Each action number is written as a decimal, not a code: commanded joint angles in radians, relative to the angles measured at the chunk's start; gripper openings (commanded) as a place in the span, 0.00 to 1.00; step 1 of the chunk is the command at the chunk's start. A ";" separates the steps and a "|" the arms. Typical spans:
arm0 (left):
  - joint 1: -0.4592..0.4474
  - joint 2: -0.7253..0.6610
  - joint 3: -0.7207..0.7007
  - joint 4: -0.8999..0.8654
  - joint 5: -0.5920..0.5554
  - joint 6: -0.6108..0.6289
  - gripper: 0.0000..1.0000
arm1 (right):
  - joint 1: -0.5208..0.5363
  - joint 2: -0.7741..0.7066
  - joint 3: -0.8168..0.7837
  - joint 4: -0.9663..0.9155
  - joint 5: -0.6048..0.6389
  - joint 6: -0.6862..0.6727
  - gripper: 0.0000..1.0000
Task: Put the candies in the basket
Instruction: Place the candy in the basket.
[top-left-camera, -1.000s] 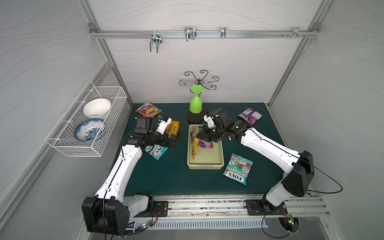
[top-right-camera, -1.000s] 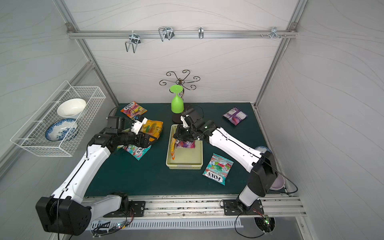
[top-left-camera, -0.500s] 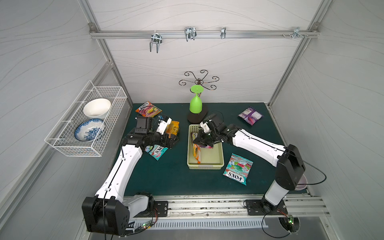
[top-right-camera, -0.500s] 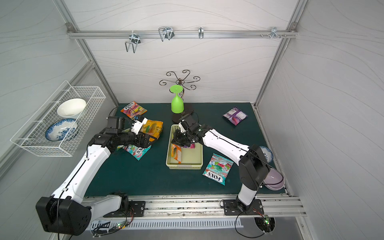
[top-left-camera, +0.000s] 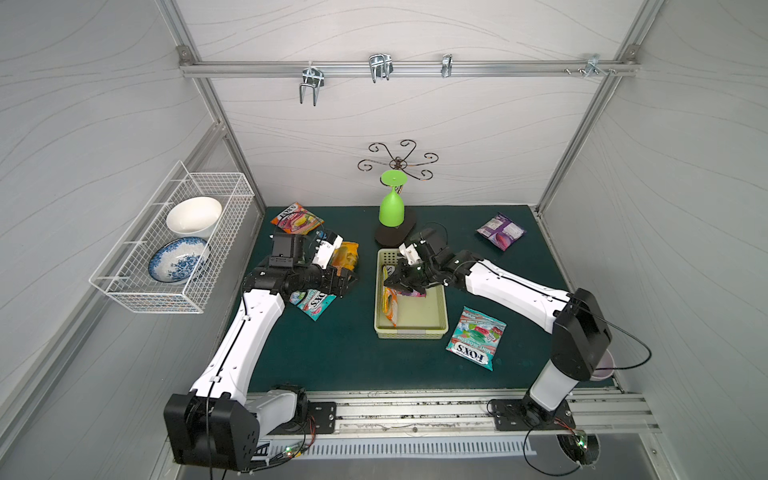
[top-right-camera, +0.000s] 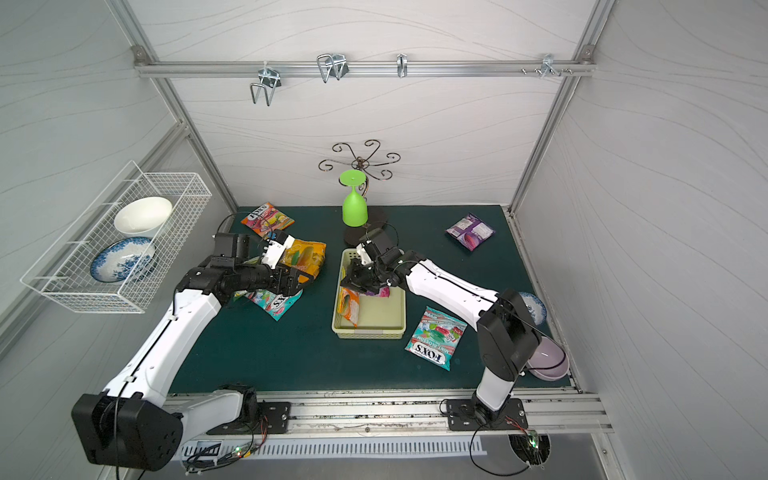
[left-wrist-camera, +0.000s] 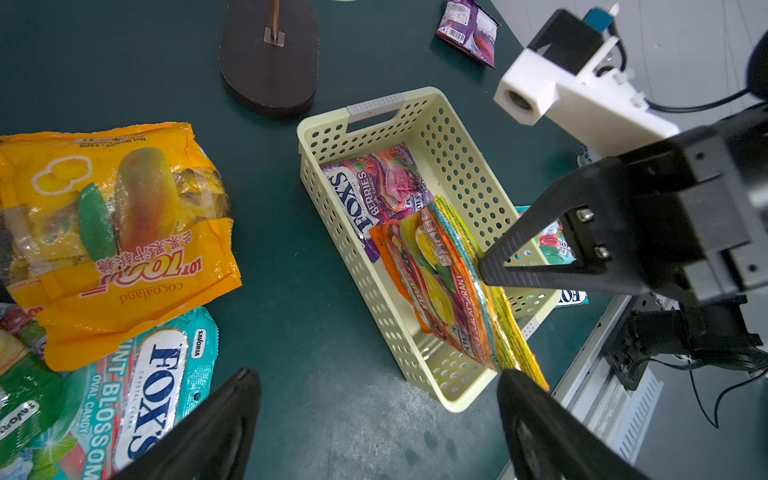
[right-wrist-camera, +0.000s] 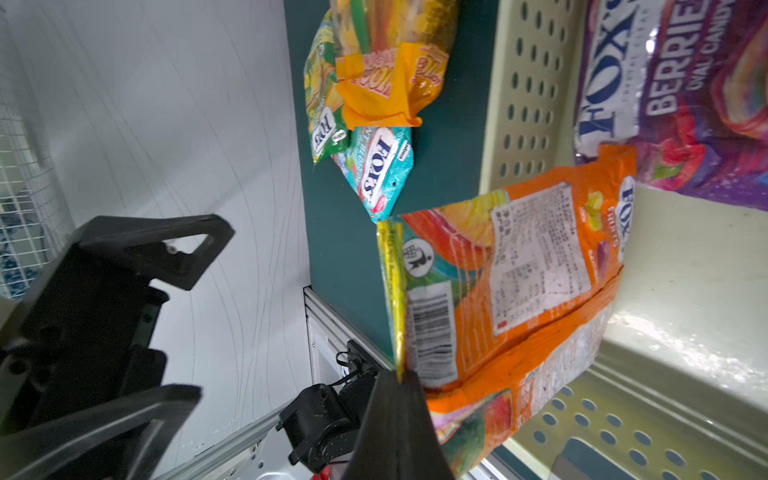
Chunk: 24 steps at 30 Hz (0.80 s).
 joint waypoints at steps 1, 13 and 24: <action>0.004 -0.003 0.011 0.031 0.015 0.003 0.93 | -0.052 -0.057 -0.094 0.003 -0.009 -0.020 0.00; 0.004 0.006 0.010 0.041 0.019 -0.002 0.93 | -0.105 -0.174 -0.153 -0.116 0.059 -0.137 0.00; 0.004 0.005 0.007 0.039 0.022 0.001 0.93 | -0.114 -0.181 -0.144 -0.310 0.170 -0.277 0.00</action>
